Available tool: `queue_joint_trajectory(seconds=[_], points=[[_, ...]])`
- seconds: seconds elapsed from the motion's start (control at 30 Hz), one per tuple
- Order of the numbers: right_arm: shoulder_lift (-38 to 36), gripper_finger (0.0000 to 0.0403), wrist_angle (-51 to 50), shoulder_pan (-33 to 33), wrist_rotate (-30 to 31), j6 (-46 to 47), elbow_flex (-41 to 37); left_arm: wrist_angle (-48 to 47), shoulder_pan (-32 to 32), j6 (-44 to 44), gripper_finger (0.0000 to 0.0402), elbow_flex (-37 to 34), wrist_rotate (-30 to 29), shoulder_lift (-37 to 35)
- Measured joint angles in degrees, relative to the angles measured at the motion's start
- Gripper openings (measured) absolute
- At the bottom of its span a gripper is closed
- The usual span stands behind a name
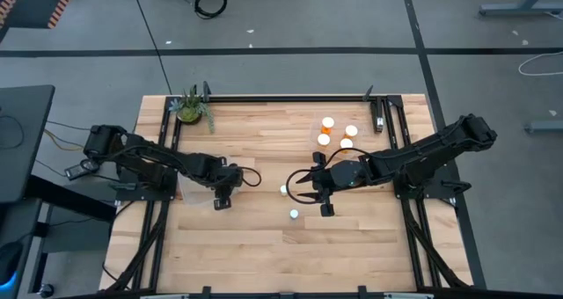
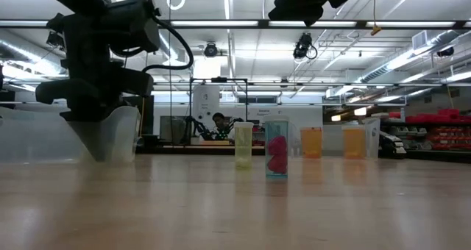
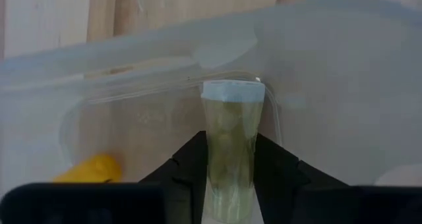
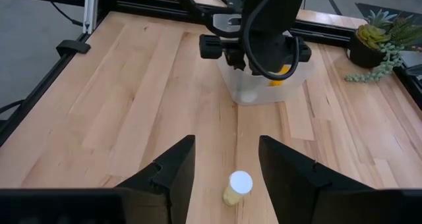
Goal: Pick and place medicine bottles into bin by pill shape (circle, oval)
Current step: Adjust the small orange pill bottle in the left transparent bin
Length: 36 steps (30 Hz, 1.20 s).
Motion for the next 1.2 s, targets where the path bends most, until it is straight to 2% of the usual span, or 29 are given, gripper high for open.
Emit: queue_joint_trajectory(seconds=[0.17, 0.8, 1.2], points=[[0.0, 0.0174, -0.02, 0.01, 0.0, 0.0, 0.0, -0.24, 0.0, -0.06, 0.0114, -0.07, 0.06, -0.12], [0.0, 0.0174, -0.02, 0.0, 0.0, 0.0, 0.0, -2.05, 0.0, -0.52, 0.0102, -0.11, 0.11, -0.79], [0.0, 0.0174, -0.05, 0.01, 0.0, 0.0, 0.0, -5.92, -0.11, -3.73, 0.0104, -0.11, 0.17, -6.87]])
